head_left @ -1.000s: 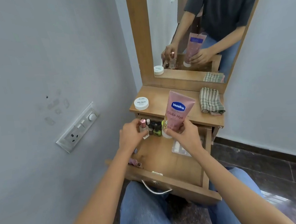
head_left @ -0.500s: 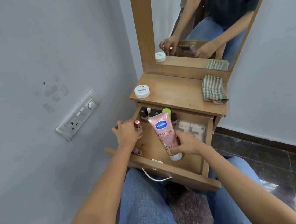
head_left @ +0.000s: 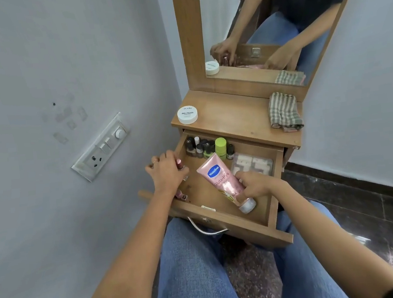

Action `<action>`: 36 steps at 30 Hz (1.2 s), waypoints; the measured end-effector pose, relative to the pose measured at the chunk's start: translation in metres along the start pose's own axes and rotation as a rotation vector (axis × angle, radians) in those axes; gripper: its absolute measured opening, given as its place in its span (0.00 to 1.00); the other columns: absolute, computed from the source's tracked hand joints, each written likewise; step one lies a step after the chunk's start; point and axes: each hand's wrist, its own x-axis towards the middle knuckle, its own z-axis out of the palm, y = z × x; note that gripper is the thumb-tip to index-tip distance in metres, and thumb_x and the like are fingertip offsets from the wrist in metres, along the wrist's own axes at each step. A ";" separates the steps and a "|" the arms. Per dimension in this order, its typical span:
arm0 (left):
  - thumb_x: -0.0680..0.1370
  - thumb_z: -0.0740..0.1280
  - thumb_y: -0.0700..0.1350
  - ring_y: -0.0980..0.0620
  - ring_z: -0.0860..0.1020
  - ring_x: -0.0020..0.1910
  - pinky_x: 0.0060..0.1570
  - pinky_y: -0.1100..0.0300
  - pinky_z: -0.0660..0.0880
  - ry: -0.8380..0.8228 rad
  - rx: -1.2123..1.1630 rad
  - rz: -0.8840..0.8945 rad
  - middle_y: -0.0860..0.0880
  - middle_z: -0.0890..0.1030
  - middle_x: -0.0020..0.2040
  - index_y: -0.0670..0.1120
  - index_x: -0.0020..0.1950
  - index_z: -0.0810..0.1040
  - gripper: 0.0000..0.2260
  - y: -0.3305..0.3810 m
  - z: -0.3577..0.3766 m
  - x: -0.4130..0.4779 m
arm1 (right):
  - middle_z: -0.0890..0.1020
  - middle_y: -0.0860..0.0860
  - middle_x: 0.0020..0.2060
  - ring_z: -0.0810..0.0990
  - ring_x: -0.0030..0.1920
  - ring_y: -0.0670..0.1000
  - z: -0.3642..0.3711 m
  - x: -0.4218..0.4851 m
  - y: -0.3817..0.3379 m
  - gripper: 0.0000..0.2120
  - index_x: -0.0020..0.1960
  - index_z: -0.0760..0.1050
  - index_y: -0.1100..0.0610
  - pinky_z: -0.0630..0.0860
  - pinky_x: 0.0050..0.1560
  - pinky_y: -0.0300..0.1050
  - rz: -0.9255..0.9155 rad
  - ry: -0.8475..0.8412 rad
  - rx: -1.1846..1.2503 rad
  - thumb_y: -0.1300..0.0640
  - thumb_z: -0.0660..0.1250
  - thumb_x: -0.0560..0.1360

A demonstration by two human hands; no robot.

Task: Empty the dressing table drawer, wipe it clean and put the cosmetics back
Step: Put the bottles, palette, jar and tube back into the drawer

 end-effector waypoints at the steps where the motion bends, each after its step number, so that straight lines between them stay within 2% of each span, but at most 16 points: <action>1: 0.69 0.69 0.55 0.46 0.70 0.57 0.53 0.50 0.64 0.007 -0.035 -0.003 0.49 0.77 0.55 0.50 0.54 0.72 0.18 0.001 -0.001 -0.001 | 0.77 0.54 0.56 0.76 0.53 0.54 -0.001 0.000 0.000 0.28 0.63 0.68 0.57 0.74 0.54 0.48 0.001 -0.013 -0.014 0.52 0.74 0.67; 4: 0.70 0.67 0.57 0.46 0.68 0.61 0.58 0.49 0.64 0.092 -0.137 0.041 0.49 0.75 0.58 0.49 0.59 0.72 0.21 0.005 -0.005 -0.009 | 0.76 0.53 0.57 0.76 0.55 0.54 -0.005 -0.004 -0.001 0.30 0.64 0.66 0.58 0.74 0.57 0.49 0.004 -0.062 -0.056 0.53 0.74 0.67; 6: 0.72 0.67 0.53 0.46 0.66 0.63 0.60 0.51 0.62 0.166 -0.227 0.128 0.48 0.74 0.59 0.47 0.60 0.72 0.19 0.010 -0.006 -0.016 | 0.75 0.53 0.57 0.75 0.55 0.54 -0.008 -0.005 -0.002 0.30 0.64 0.67 0.57 0.74 0.58 0.50 0.006 -0.101 -0.090 0.53 0.75 0.67; 8: 0.74 0.66 0.49 0.48 0.65 0.64 0.61 0.53 0.62 0.156 -0.290 0.198 0.49 0.74 0.59 0.47 0.60 0.73 0.16 0.016 -0.008 -0.023 | 0.76 0.52 0.56 0.75 0.54 0.54 -0.010 -0.006 -0.001 0.29 0.63 0.68 0.56 0.73 0.57 0.50 0.008 -0.139 -0.127 0.53 0.75 0.66; 11: 0.76 0.65 0.46 0.53 0.69 0.62 0.59 0.57 0.67 0.001 -0.306 0.313 0.51 0.78 0.58 0.48 0.60 0.74 0.12 0.027 -0.010 -0.033 | 0.76 0.53 0.57 0.74 0.55 0.54 -0.012 -0.008 -0.003 0.27 0.63 0.69 0.56 0.73 0.57 0.50 0.011 -0.205 -0.172 0.56 0.74 0.68; 14: 0.78 0.63 0.41 0.54 0.72 0.64 0.64 0.56 0.69 -0.296 -0.322 0.422 0.51 0.77 0.63 0.49 0.65 0.74 0.15 0.035 -0.005 -0.040 | 0.74 0.52 0.56 0.72 0.53 0.52 -0.013 -0.010 -0.005 0.27 0.65 0.67 0.56 0.71 0.52 0.45 0.023 -0.242 -0.182 0.59 0.73 0.69; 17: 0.80 0.60 0.42 0.51 0.77 0.59 0.59 0.55 0.74 -0.552 -0.233 0.382 0.50 0.74 0.67 0.51 0.69 0.70 0.17 0.040 0.007 -0.042 | 0.72 0.50 0.52 0.71 0.50 0.51 -0.012 -0.010 -0.004 0.25 0.61 0.67 0.53 0.69 0.47 0.44 0.042 -0.234 -0.182 0.59 0.73 0.67; 20: 0.81 0.58 0.45 0.49 0.77 0.58 0.55 0.53 0.76 -0.650 -0.092 0.399 0.49 0.76 0.65 0.51 0.68 0.72 0.15 0.046 0.013 -0.043 | 0.72 0.50 0.52 0.72 0.51 0.52 -0.010 -0.009 -0.001 0.23 0.56 0.66 0.50 0.71 0.49 0.46 0.051 -0.218 -0.181 0.59 0.74 0.67; 23: 0.82 0.56 0.44 0.49 0.74 0.59 0.52 0.55 0.73 -0.672 -0.004 0.420 0.47 0.76 0.64 0.50 0.66 0.74 0.14 0.052 0.015 -0.043 | 0.73 0.50 0.51 0.72 0.50 0.51 -0.008 -0.010 -0.002 0.20 0.55 0.68 0.52 0.71 0.45 0.43 0.055 -0.231 -0.165 0.60 0.73 0.68; 25: 0.82 0.56 0.44 0.48 0.74 0.60 0.55 0.53 0.74 -0.692 0.015 0.407 0.48 0.76 0.64 0.51 0.65 0.75 0.14 0.053 0.018 -0.044 | 0.74 0.51 0.49 0.72 0.48 0.51 -0.006 -0.011 -0.004 0.20 0.58 0.70 0.59 0.68 0.42 0.42 0.047 -0.247 -0.179 0.60 0.72 0.69; 27: 0.81 0.56 0.44 0.47 0.74 0.60 0.59 0.50 0.73 -0.708 0.034 0.396 0.48 0.76 0.65 0.51 0.64 0.76 0.14 0.053 0.021 -0.044 | 0.74 0.53 0.49 0.71 0.48 0.51 -0.003 -0.012 -0.006 0.21 0.61 0.71 0.64 0.68 0.43 0.44 0.042 -0.253 -0.192 0.61 0.72 0.70; 30: 0.81 0.56 0.43 0.47 0.74 0.60 0.58 0.53 0.73 -0.696 0.031 0.407 0.47 0.76 0.64 0.50 0.63 0.76 0.14 0.053 0.023 -0.043 | 0.76 0.53 0.52 0.73 0.51 0.52 -0.004 -0.011 -0.006 0.21 0.61 0.73 0.61 0.70 0.50 0.45 0.038 -0.248 -0.197 0.60 0.72 0.70; 33: 0.81 0.58 0.42 0.49 0.74 0.62 0.59 0.55 0.71 -0.671 -0.035 0.393 0.48 0.75 0.66 0.49 0.65 0.74 0.15 0.052 0.025 -0.042 | 0.76 0.50 0.51 0.74 0.53 0.52 -0.009 -0.009 -0.007 0.21 0.60 0.73 0.56 0.73 0.54 0.46 0.030 -0.219 -0.182 0.60 0.72 0.69; 36: 0.80 0.59 0.40 0.50 0.74 0.63 0.61 0.58 0.71 -0.577 -0.183 0.375 0.48 0.75 0.66 0.46 0.68 0.72 0.16 0.051 0.017 -0.038 | 0.77 0.50 0.49 0.76 0.51 0.51 -0.028 -0.005 -0.019 0.18 0.59 0.74 0.56 0.75 0.49 0.44 -0.046 -0.037 -0.157 0.60 0.69 0.70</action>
